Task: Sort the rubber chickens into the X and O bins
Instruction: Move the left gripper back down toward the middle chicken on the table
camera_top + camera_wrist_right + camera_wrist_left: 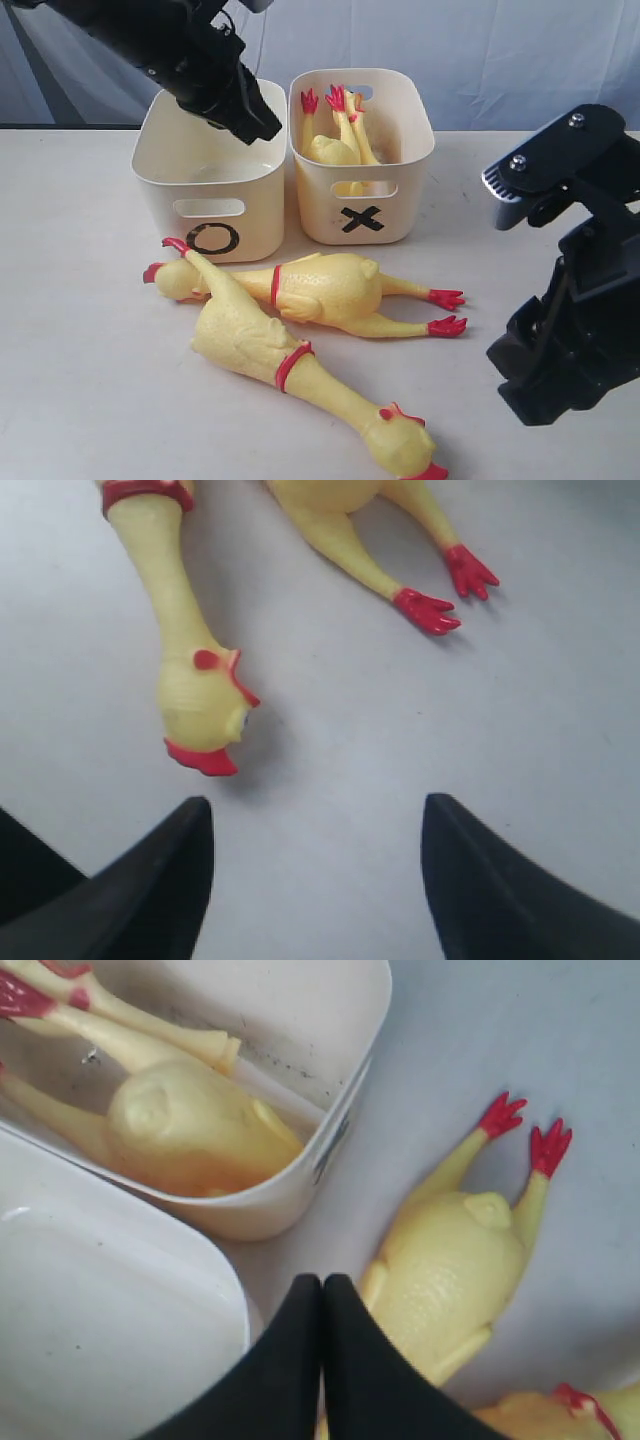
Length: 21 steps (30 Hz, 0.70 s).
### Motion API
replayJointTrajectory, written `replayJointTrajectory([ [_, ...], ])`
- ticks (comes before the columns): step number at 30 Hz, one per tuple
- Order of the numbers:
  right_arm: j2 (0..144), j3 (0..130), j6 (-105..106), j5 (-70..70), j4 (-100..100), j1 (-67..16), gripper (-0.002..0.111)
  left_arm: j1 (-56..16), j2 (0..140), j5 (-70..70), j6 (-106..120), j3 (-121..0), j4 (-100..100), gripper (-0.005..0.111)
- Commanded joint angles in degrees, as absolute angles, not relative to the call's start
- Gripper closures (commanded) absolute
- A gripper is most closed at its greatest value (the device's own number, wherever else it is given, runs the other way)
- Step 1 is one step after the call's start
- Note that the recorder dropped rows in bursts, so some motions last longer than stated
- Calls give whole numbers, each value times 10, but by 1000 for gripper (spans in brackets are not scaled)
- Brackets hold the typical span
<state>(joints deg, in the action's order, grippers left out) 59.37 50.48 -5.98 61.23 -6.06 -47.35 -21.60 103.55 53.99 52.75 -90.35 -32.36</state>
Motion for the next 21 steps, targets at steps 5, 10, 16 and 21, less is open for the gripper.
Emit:
replayJointTrajectory([
  [5,589,502,10,556,54,-474,50,-218,962,513,524,-788,-324,107],
  [10,589,502,25,556,73,-474,50,-218,918,507,527,-719,-324,107],
  [16,589,502,27,557,73,-474,50,-219,878,564,623,-654,-374,107],
  [21,589,502,29,560,69,-474,50,-243,874,650,814,-628,-450,107],
])
